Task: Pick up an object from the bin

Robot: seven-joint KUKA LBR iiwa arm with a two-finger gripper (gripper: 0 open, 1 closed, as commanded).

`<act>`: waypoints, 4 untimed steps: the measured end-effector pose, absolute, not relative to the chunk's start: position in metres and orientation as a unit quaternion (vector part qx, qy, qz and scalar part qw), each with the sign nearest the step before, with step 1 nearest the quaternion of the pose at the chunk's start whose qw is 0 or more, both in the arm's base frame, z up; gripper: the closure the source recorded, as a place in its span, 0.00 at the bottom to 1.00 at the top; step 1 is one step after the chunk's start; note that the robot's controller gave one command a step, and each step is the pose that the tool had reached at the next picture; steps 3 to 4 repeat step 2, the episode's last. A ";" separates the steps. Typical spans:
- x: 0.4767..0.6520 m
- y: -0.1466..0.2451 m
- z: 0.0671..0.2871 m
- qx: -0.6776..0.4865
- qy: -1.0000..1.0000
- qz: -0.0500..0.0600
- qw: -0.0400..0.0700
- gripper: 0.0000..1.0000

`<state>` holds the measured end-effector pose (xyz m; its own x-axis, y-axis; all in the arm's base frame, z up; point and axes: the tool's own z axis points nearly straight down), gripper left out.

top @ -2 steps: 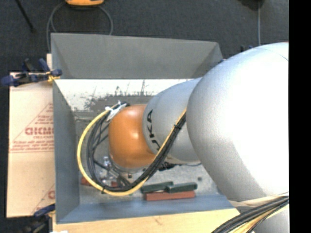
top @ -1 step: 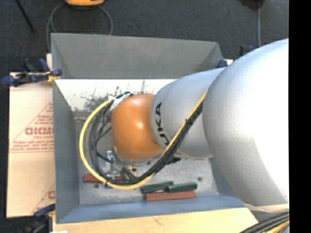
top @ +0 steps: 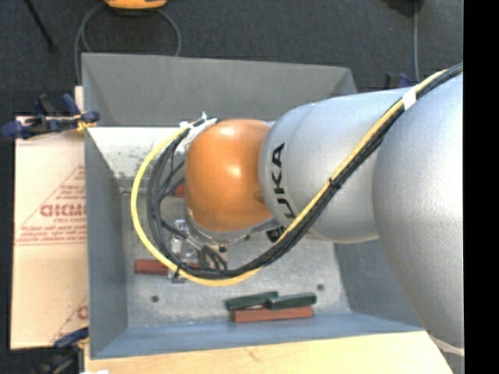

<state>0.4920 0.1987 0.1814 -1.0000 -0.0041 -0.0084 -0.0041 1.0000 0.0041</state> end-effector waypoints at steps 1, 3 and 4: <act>0.485 0.194 0.159 0.000 1.000 0.001 0.001 1.00; 0.491 0.197 0.205 0.001 1.000 0.000 -0.001 1.00; 0.491 0.197 0.205 0.001 1.000 0.000 -0.001 1.00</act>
Offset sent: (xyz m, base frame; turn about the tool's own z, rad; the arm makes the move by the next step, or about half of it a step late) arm 0.0020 -0.0002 0.0369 0.0093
